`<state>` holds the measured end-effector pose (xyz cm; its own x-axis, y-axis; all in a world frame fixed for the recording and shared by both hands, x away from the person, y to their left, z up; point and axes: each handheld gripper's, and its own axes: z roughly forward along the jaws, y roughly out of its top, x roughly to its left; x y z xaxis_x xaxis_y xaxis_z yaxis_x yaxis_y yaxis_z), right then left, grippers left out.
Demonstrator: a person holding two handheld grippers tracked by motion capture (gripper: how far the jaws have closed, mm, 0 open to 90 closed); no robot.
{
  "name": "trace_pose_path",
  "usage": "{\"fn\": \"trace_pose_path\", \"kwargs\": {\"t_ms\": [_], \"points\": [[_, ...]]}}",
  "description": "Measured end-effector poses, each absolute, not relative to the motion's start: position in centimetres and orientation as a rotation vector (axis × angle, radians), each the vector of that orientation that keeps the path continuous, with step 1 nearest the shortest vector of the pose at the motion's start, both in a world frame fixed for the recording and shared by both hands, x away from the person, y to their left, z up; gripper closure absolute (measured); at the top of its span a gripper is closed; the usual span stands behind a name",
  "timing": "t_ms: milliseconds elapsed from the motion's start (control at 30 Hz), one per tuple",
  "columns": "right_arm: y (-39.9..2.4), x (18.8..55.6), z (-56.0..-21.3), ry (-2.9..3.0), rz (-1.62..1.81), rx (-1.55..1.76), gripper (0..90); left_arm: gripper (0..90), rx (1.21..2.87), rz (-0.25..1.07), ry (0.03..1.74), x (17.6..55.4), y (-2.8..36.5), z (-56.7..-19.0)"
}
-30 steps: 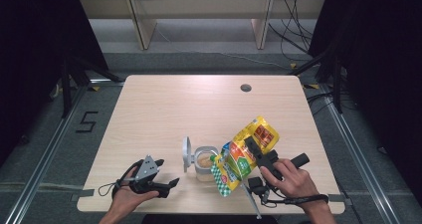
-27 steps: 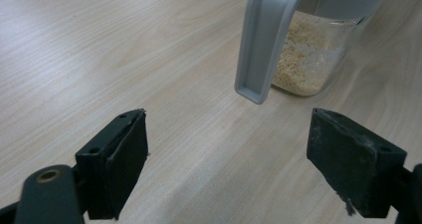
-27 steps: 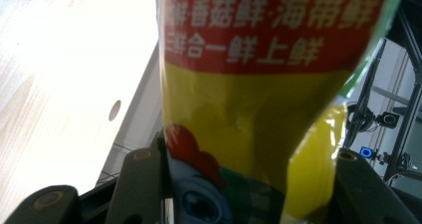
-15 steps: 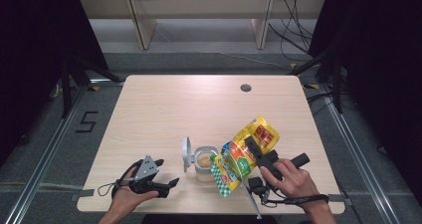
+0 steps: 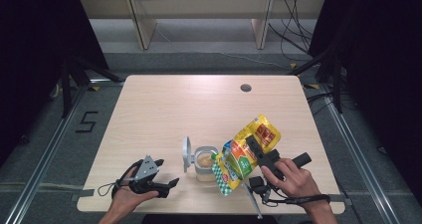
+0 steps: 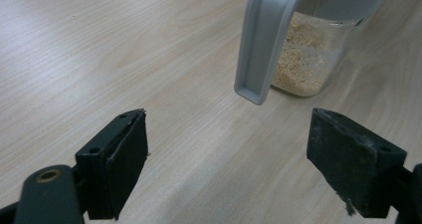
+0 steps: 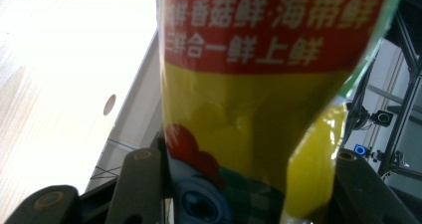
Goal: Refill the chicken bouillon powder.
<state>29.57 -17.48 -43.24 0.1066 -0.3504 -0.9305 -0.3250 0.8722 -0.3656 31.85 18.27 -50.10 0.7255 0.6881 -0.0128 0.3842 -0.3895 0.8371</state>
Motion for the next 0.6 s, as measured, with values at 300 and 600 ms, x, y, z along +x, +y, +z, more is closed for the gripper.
{"fn": "trace_pose_path", "kwargs": {"t_ms": [300,600], "points": [[-17.58,29.55,-43.19,1.485,-0.018,-0.552,56.3,16.1,2.006,0.435,0.821,31.80,18.25,-50.10],[-17.63,29.69,-43.08,1.481,-0.025,-0.569,57.6,16.1,2.022,0.445,0.800,31.87,18.38,-49.99]]}}
